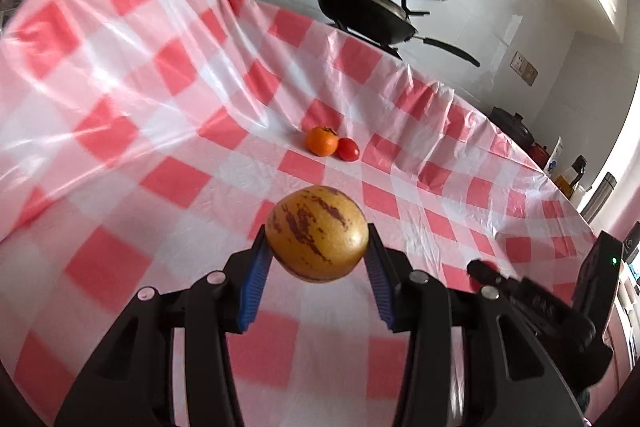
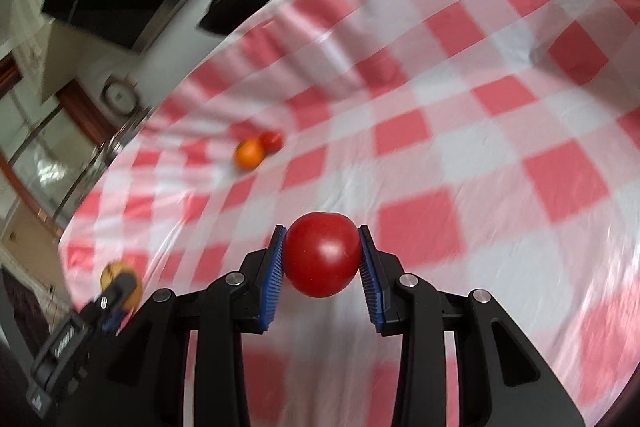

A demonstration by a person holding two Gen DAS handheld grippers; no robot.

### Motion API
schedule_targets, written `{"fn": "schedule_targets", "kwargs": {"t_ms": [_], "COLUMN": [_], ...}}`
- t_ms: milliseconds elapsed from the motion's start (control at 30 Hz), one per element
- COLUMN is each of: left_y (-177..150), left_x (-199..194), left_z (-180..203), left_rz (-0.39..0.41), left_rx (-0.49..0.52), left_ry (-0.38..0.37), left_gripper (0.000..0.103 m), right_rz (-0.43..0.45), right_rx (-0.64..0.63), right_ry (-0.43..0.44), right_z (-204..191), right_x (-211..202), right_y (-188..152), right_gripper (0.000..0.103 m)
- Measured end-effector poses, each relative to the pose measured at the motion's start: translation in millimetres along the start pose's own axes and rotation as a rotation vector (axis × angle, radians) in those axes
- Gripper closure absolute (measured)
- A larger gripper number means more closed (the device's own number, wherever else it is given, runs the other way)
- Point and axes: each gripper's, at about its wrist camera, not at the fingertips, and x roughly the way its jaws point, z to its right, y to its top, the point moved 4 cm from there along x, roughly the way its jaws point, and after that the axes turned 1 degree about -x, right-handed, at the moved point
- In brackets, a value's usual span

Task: Organize fruits
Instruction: 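Carry both fruits into the white box and open both tools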

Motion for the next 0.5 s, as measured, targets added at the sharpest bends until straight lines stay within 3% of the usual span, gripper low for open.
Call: {"fn": "schedule_targets", "kwargs": {"t_ms": [200, 500], "left_y": [-22, -41], "left_x": [-47, -112], "left_z": [-27, -61], "left_rz": [0.030, 0.038], "left_rx": [-0.019, 0.054], "left_ry": [0.052, 0.158], "left_gripper": [0.057, 0.057], "right_rz": [-0.055, -0.140], "right_rx": [-0.107, -0.254], "right_ry": [0.065, 0.133], "right_z": [-48, -105], "right_x": [-19, -39], "right_y": [-46, -108], "right_gripper": [0.067, 0.067]}}
